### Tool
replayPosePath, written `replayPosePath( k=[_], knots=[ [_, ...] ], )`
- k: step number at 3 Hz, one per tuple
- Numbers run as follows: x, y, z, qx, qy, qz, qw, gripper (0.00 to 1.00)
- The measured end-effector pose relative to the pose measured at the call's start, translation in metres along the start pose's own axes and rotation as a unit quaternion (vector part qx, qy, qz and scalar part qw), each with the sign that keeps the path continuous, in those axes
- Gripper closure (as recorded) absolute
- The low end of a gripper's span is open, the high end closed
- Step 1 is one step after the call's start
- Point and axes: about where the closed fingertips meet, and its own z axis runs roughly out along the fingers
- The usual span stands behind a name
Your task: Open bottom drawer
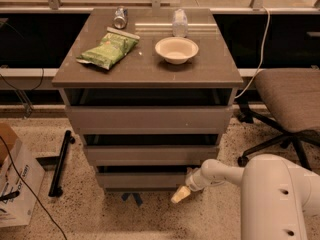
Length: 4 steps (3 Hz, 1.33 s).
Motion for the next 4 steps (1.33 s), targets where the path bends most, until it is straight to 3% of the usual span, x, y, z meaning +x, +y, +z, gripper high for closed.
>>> replayPosePath(
  k=[2, 3, 4],
  knots=[
    [0.008, -0.026, 0.036, -0.012, -0.012, 0.016, 0.9997, 0.0],
    [0.013, -0.027, 0.052, -0.026, -0.022, 0.032, 0.9989, 0.19],
    [0.02, -0.025, 0.045, -0.021, -0.025, 0.055, 0.998, 0.42]
  ],
)
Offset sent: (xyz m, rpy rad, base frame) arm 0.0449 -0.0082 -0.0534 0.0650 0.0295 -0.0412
